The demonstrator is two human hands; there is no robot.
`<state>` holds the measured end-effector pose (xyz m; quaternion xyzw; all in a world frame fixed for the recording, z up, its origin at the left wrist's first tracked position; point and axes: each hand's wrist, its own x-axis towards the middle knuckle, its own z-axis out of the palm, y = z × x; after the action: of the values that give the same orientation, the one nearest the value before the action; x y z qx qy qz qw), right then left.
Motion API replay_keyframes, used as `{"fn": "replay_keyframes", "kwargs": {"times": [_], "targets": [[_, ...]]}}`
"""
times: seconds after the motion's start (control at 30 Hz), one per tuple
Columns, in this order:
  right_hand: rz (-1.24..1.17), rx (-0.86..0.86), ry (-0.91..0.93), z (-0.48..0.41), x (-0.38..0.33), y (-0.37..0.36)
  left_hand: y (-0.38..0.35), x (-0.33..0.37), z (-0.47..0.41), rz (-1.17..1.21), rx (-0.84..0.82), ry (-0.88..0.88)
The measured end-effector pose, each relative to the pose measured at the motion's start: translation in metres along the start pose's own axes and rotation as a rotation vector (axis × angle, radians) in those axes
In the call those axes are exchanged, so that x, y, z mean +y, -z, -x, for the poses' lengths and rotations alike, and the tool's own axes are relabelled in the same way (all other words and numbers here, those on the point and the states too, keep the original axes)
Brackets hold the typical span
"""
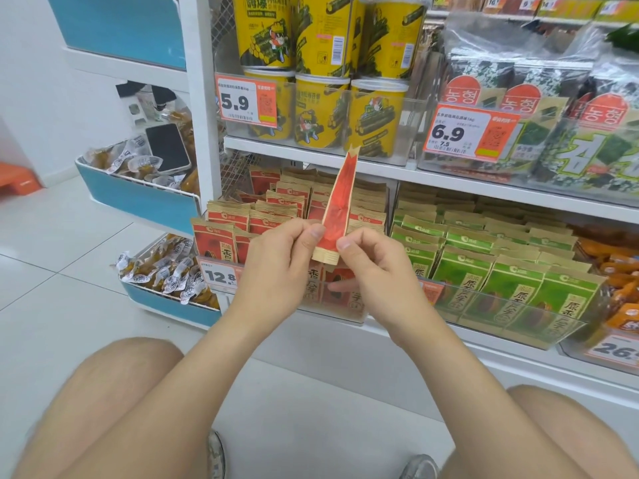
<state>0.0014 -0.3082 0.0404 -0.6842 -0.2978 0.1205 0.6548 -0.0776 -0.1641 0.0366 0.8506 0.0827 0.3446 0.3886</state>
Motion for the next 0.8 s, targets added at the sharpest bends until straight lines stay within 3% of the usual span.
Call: {"fn": "replay_keyframes", "kwargs": {"times": [0.23, 0.4, 0.6, 0.7, 0.8], "targets": [[0.043, 0.023, 0.061, 0.001, 0.001, 0.003, 0.001, 0.0, 0.003, 0.193, -0.015, 0.084], [0.347, 0.118, 0.248, 0.004, 0.006, 0.001, 0.008, 0.019, 0.006, 0.65, -0.15, 0.205], [0.373, 0.198, 0.246, 0.007, 0.008, -0.002, 0.006, 0.023, 0.009, 0.583, -0.223, 0.177], [0.431, 0.291, 0.332, 0.007, 0.006, -0.002, 0.005, 0.023, 0.006, 0.679, -0.188, 0.273], [0.337, 0.294, 0.354, 0.005, 0.0, 0.0, 0.006, 0.019, 0.003, 0.729, -0.156, 0.337]]}}
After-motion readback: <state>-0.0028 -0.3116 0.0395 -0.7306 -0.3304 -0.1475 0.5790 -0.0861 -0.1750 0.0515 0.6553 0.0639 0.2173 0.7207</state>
